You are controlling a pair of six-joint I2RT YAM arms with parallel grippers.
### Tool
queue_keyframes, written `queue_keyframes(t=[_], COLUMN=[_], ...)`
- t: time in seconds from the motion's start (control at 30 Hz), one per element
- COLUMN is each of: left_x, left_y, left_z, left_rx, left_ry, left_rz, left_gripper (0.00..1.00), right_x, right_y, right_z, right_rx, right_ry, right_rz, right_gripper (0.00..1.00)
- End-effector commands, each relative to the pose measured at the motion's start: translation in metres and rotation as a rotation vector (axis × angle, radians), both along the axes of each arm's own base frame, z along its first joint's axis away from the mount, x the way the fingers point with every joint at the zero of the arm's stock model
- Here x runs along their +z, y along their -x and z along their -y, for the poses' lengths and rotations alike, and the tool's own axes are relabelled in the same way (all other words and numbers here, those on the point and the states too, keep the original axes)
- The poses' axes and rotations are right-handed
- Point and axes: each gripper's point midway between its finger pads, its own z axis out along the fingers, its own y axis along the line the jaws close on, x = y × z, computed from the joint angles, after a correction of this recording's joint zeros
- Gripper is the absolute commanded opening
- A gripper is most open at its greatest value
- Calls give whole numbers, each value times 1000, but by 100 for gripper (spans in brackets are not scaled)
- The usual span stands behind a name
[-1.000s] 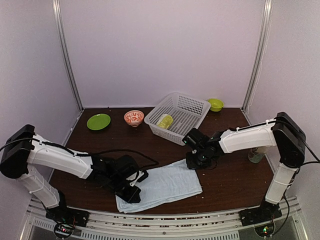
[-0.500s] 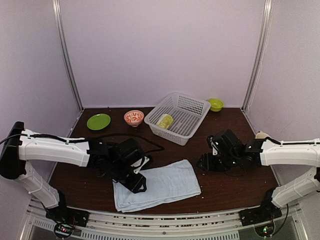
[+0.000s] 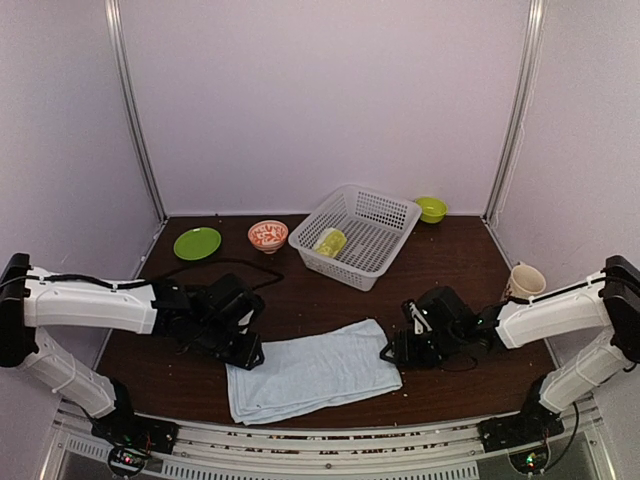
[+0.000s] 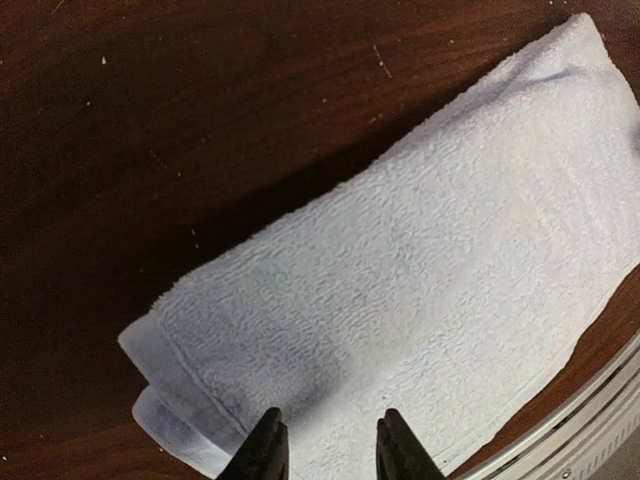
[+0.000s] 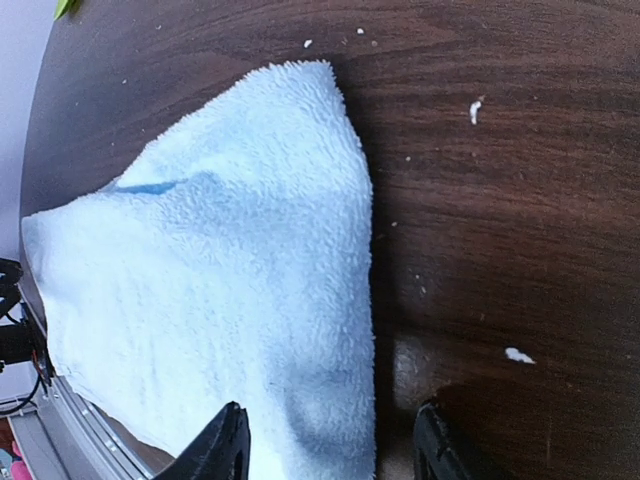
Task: Roll the towels
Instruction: Pick up the towel from the center of the board.
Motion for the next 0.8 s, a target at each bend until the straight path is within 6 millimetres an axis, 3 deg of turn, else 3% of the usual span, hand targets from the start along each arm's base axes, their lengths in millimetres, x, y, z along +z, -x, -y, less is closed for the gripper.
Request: queue_keyframes(t=[0.0,0.2,0.43,0.57,0.63,0.67,0.73,0.77], left_x=[-6,-19,-1,19,24,25,24,22], left_y=[-6,-6,-22,-35,-39,-40,-40,-39], left_z=[-10,-11,32,62,72,76,78,77], left_rx=[75,51,-49,-106,-126,-133,-135,-131], left_ry=[-7,-57,10,59,68,70,69,68], left_rz=[16,1,25,51,57,56,46,41], left_gripper=[29,24,20,20,20,20,20,20], right_x=[-12,-20,17,46,57,58,53,47], right_y=[5,3,-14,-17,-16,-13,-7,-3], right_z=[-7,11,56,78,72,68,55,49], right_rx=[-1,-61,-188,-196,-153,-127,-75,-59], right_ry=[-20,47,139,203,174,160,116,97], right_rz=[-60,-50,99,181,199,188,145,118], right_gripper=[54,20,1,0,0,6,32,39])
